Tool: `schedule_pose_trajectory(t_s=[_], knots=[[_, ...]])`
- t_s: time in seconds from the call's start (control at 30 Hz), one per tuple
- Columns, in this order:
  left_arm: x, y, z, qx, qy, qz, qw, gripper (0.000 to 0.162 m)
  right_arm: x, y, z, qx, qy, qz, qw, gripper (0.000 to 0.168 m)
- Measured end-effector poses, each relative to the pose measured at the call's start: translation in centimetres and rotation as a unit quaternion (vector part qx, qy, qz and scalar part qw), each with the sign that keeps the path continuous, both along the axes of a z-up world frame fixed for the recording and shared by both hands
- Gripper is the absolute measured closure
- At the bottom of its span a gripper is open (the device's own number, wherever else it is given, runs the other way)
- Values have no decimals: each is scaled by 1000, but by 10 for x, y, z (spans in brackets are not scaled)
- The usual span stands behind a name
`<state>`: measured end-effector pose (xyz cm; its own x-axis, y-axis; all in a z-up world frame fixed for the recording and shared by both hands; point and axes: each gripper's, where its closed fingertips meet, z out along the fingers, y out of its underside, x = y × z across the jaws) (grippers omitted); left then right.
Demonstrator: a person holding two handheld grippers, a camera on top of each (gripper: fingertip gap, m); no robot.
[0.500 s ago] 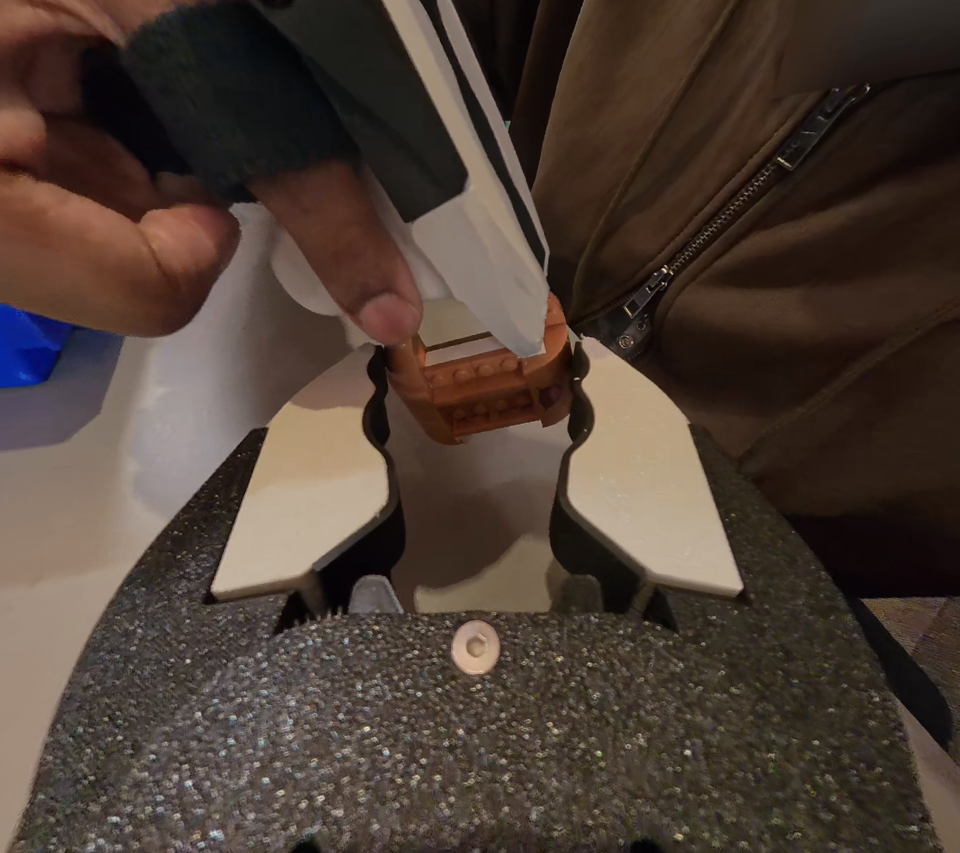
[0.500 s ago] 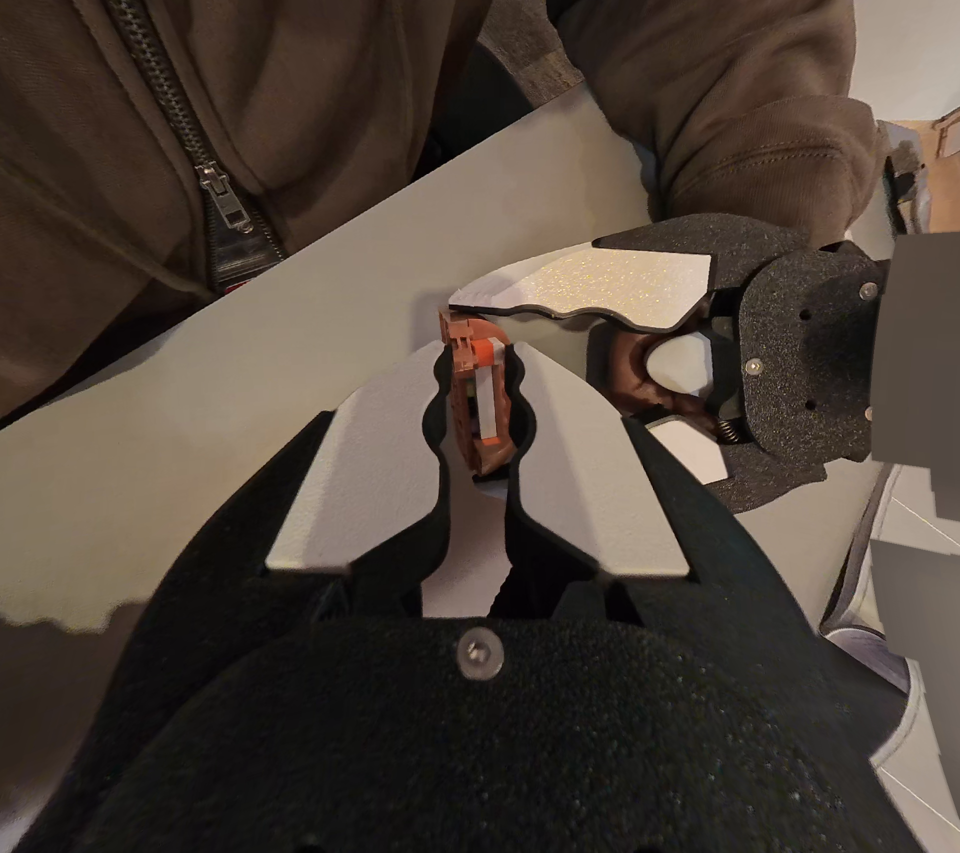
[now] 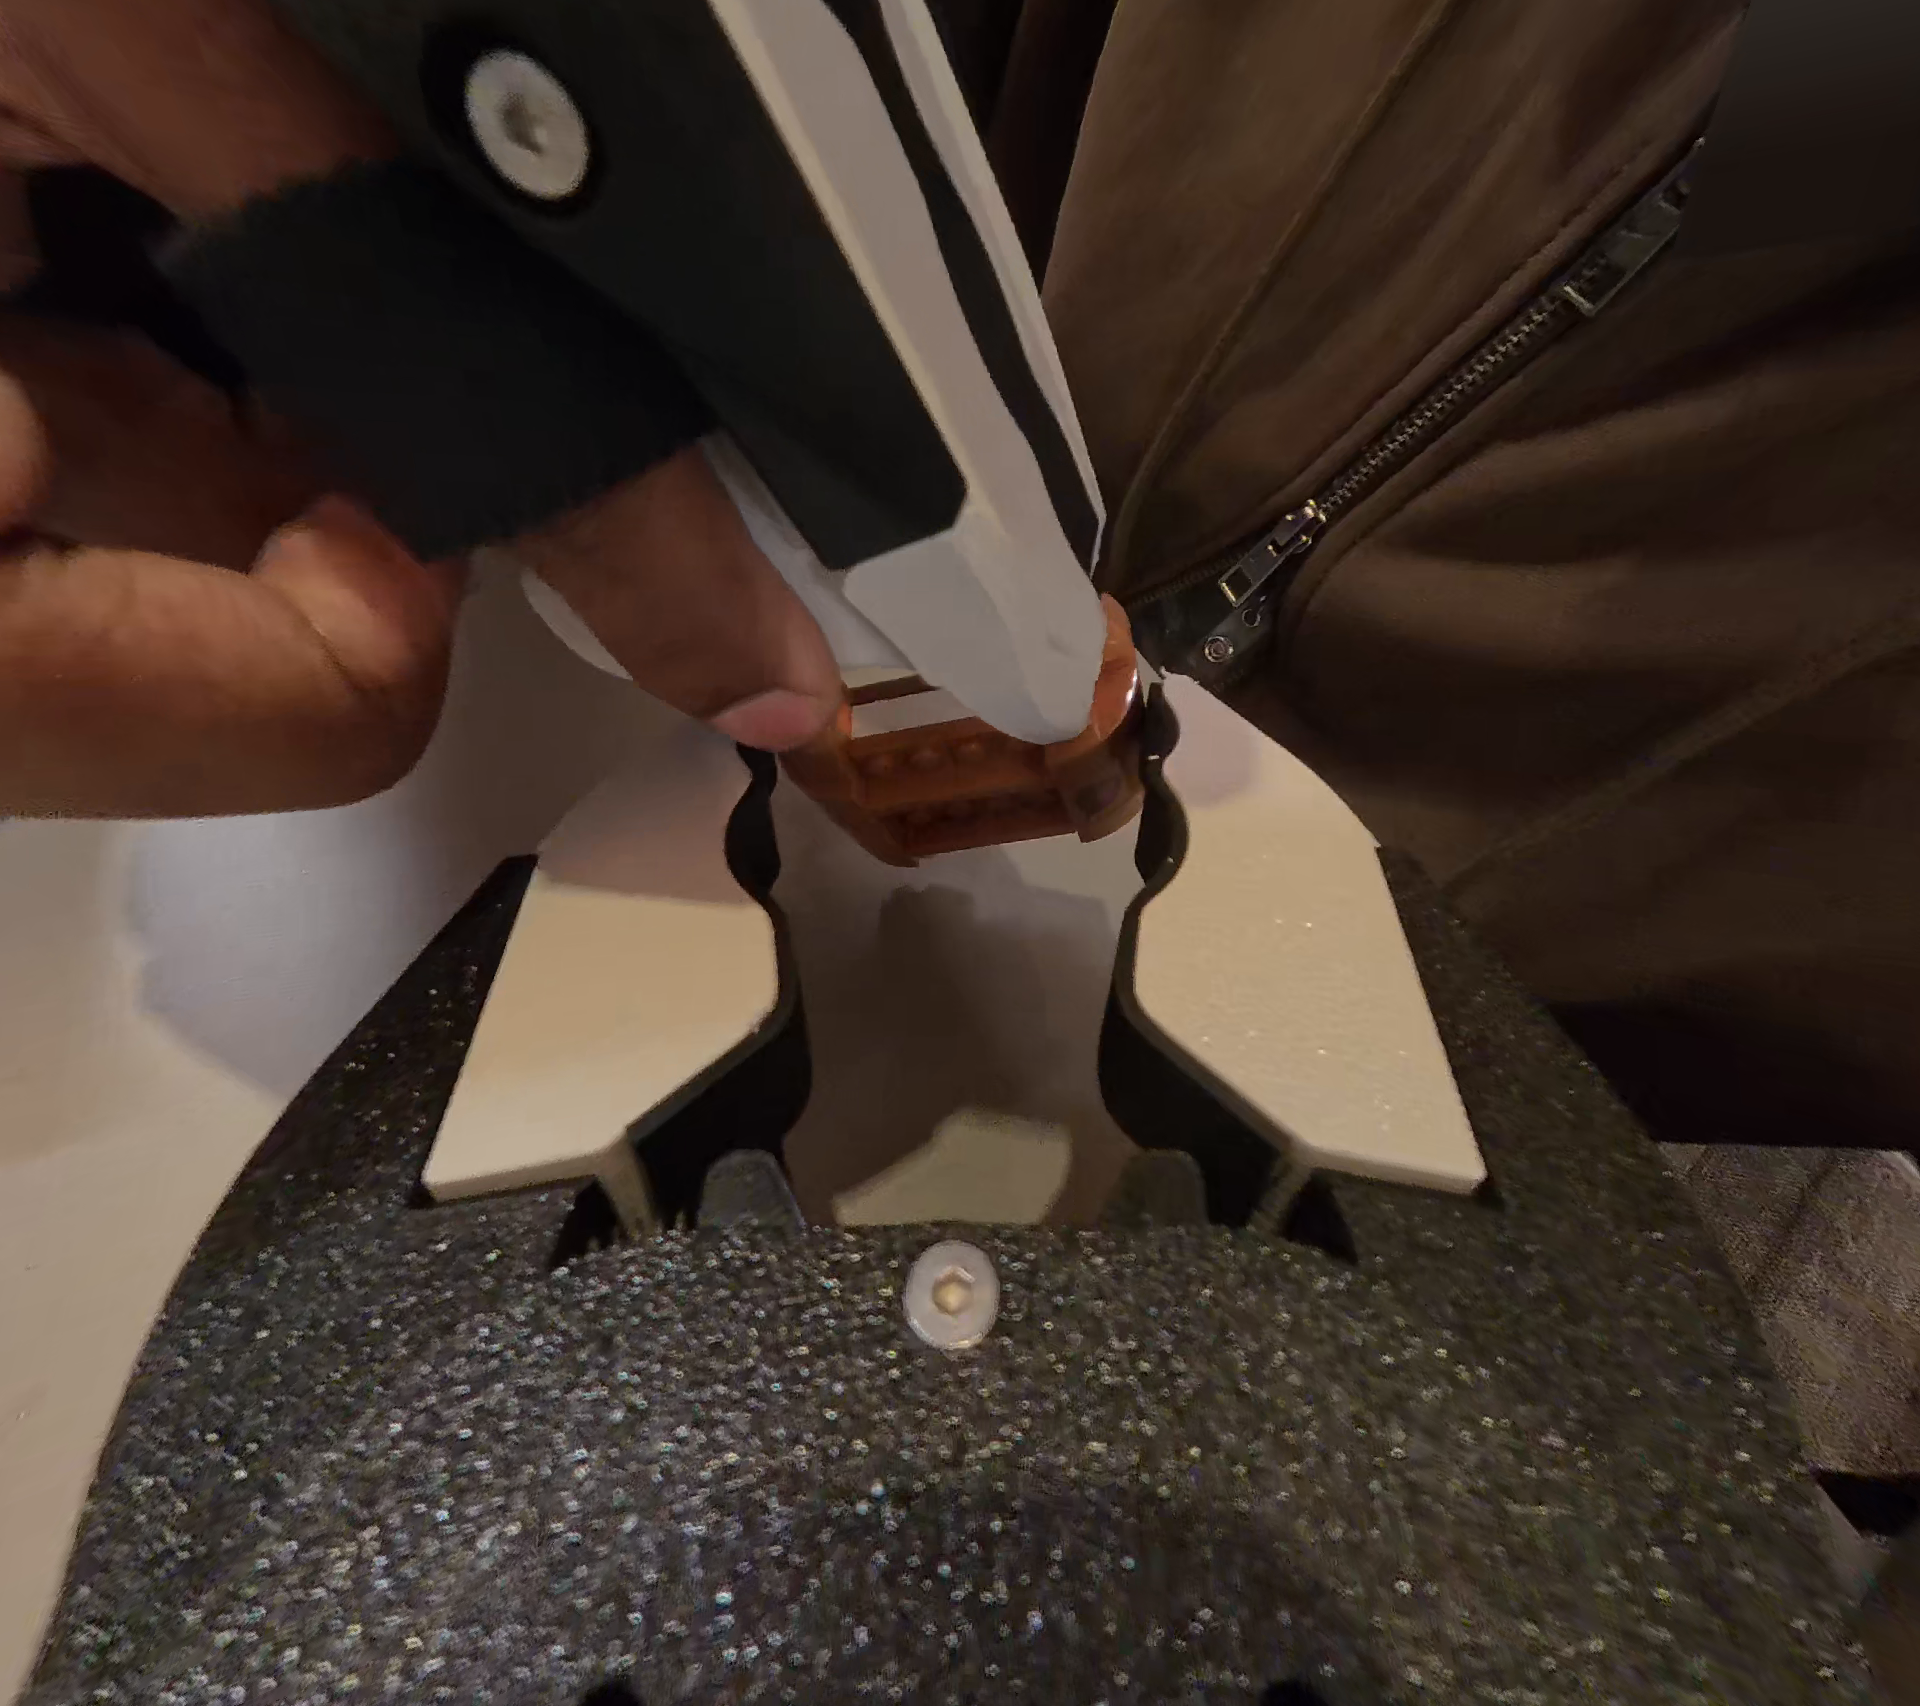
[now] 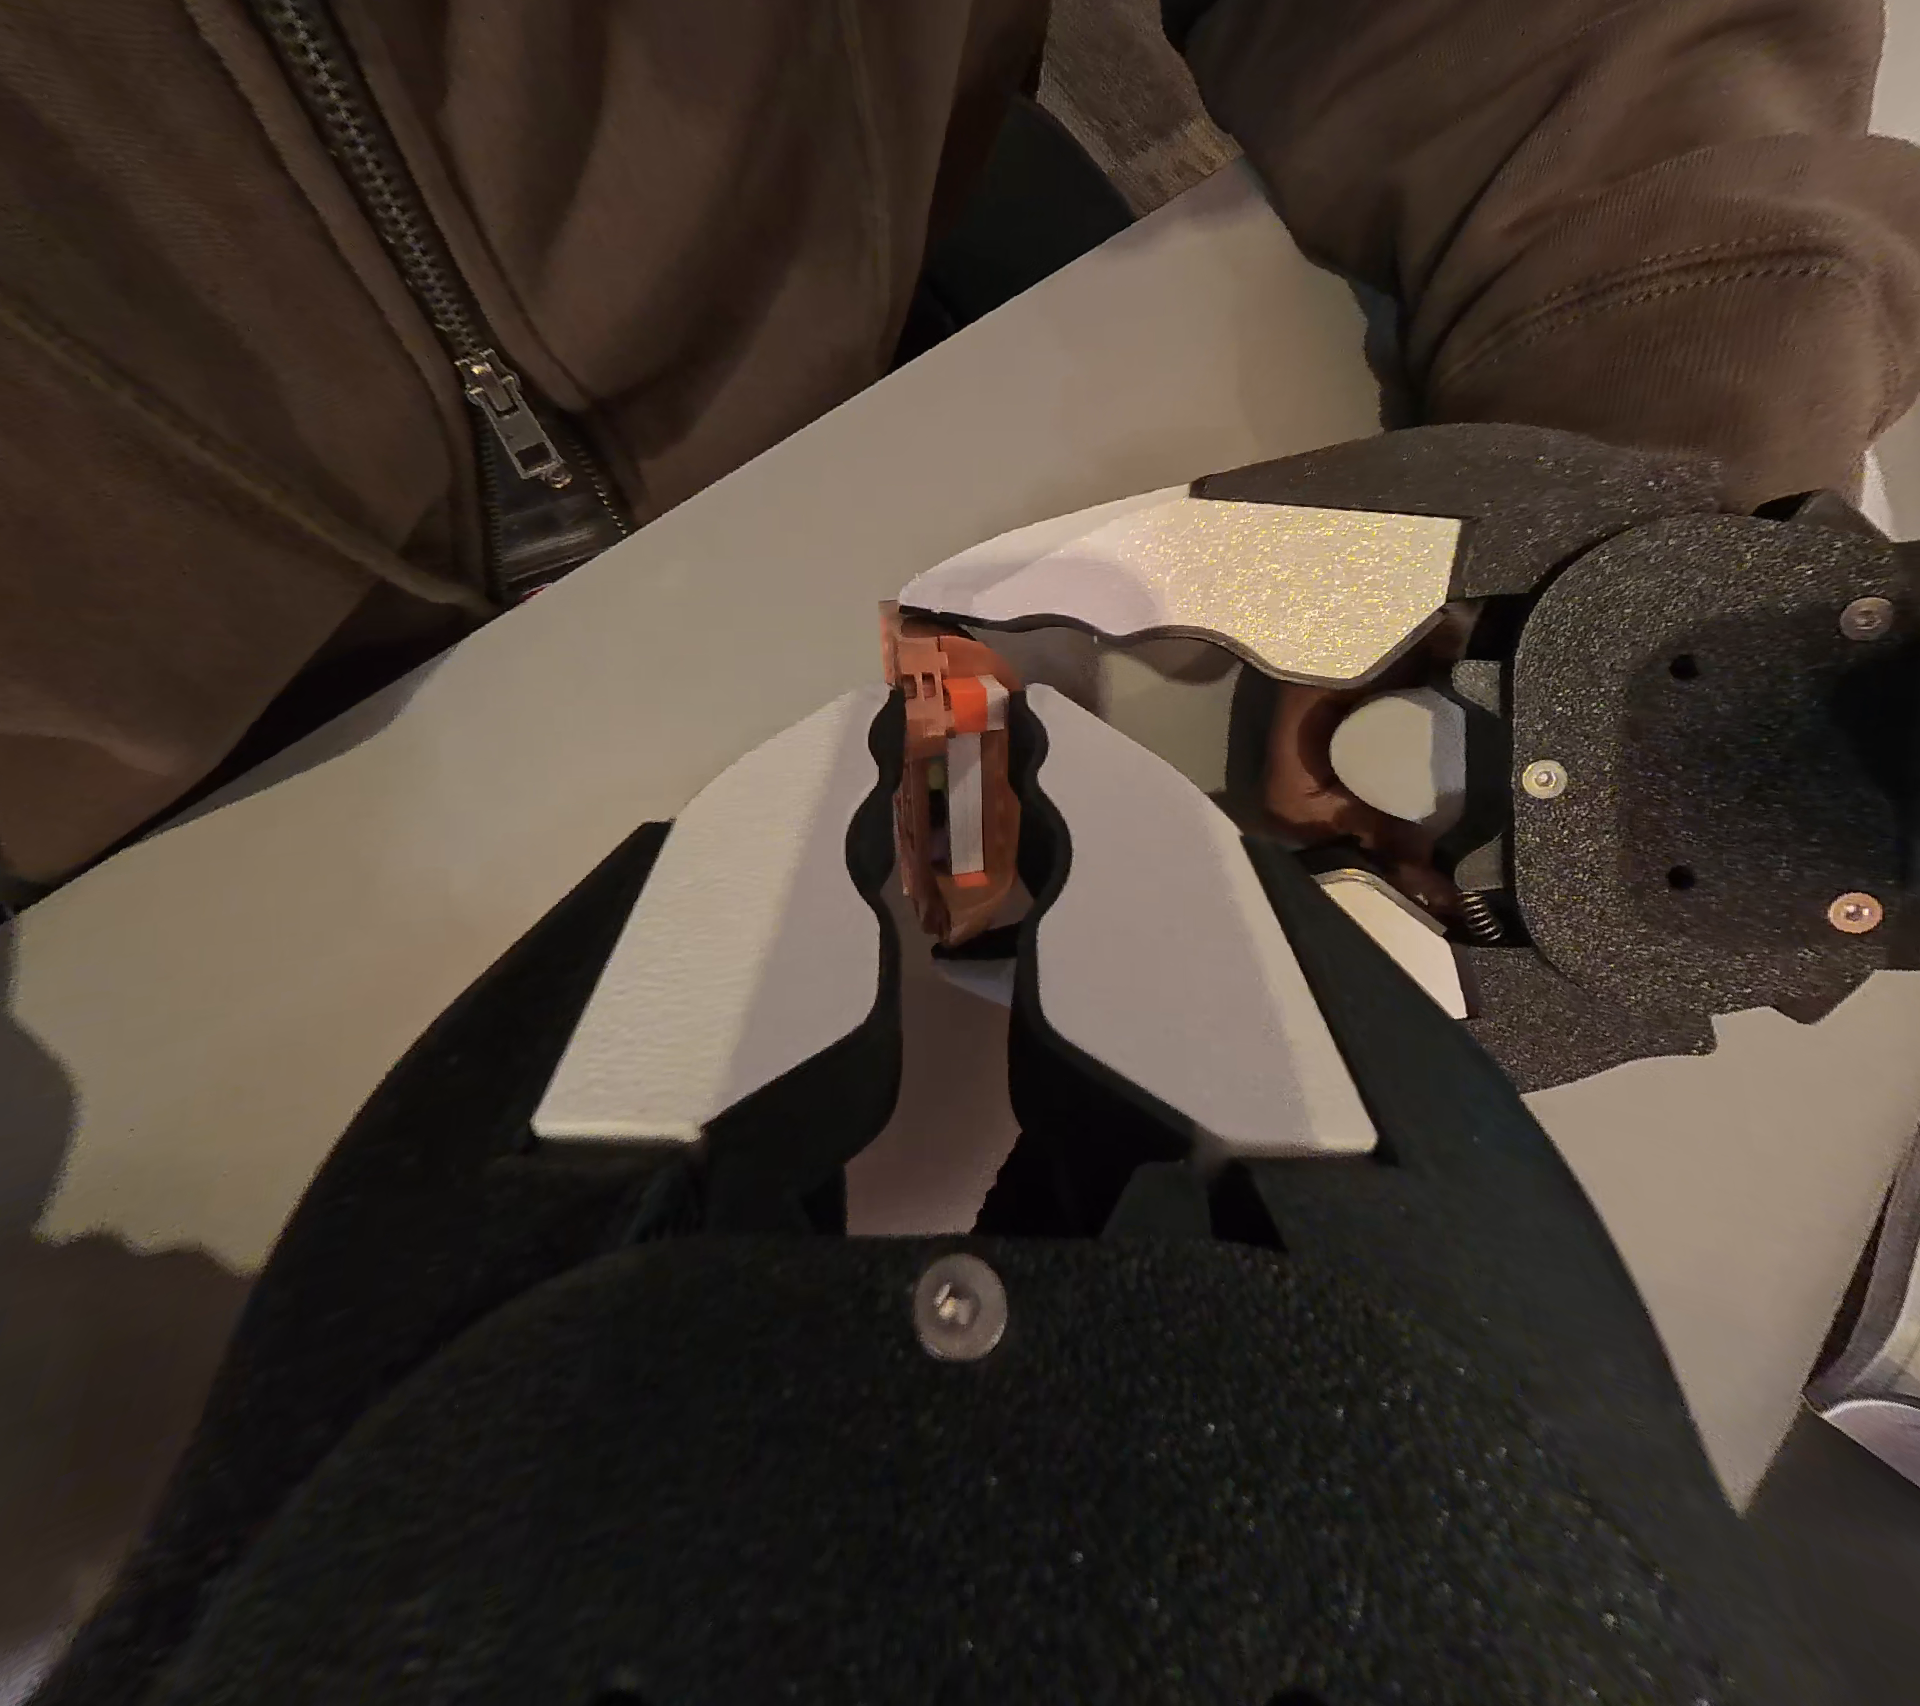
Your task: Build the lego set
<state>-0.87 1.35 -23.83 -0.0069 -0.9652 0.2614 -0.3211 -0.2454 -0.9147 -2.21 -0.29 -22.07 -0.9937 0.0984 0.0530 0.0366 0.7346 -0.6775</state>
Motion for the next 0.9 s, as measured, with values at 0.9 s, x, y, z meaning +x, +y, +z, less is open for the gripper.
schedule_pose_trajectory(t_s=[0.9], knots=[[-21, 21, 6, 33, 14, 92, 995, 87, -11, 28, -10, -10, 101, -179, 979, 151]])
